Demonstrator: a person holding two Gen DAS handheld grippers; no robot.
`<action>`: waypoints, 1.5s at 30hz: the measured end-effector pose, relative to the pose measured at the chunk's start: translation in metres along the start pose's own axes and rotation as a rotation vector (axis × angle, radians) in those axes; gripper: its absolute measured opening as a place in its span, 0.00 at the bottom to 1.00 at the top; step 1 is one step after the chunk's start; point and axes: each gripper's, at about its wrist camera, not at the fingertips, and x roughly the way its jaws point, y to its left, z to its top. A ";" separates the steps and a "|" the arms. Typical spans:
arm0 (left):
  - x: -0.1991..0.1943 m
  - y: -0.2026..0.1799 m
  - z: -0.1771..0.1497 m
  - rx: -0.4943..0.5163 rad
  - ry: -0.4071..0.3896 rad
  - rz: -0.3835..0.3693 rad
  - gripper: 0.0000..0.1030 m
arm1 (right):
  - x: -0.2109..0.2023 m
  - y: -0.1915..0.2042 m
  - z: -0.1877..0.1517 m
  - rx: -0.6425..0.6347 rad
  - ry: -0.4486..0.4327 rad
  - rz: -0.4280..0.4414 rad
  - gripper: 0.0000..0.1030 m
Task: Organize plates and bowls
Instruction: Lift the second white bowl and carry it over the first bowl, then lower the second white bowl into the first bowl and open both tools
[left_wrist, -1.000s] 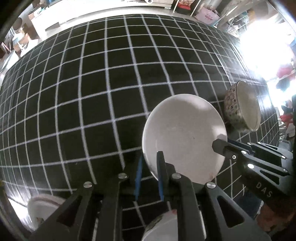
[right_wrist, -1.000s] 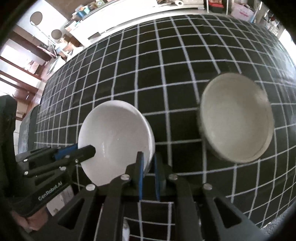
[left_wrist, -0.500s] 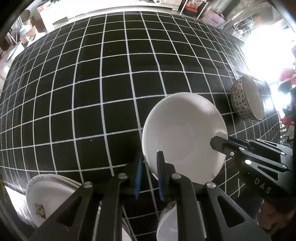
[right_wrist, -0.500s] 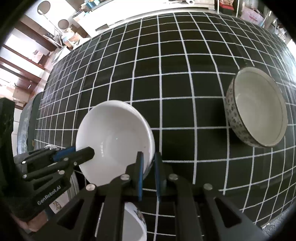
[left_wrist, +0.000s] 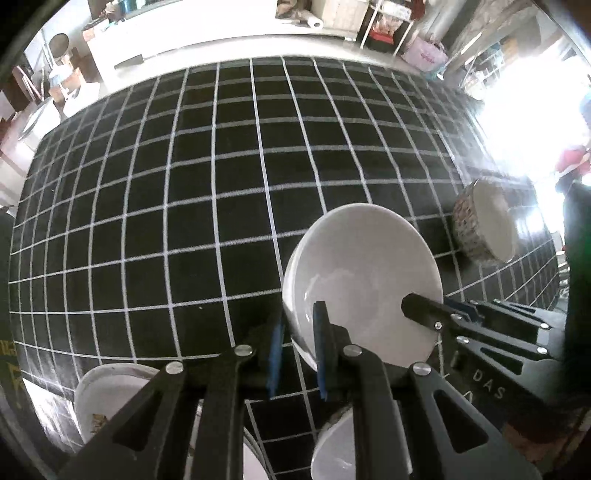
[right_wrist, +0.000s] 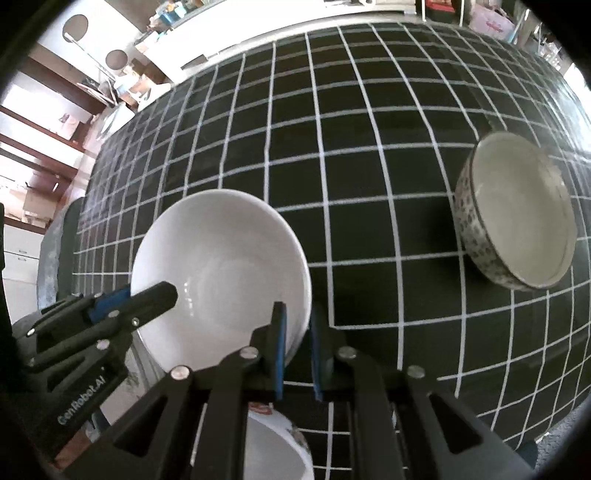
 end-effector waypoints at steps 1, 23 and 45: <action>-0.006 -0.001 -0.001 0.001 -0.008 -0.001 0.12 | -0.006 0.001 0.000 -0.001 -0.011 0.002 0.15; -0.088 -0.027 -0.088 0.028 -0.104 -0.018 0.12 | -0.088 0.029 -0.072 -0.073 -0.140 -0.040 0.15; -0.040 -0.013 -0.153 -0.008 -0.003 -0.018 0.13 | -0.030 0.022 -0.119 -0.062 -0.015 -0.064 0.15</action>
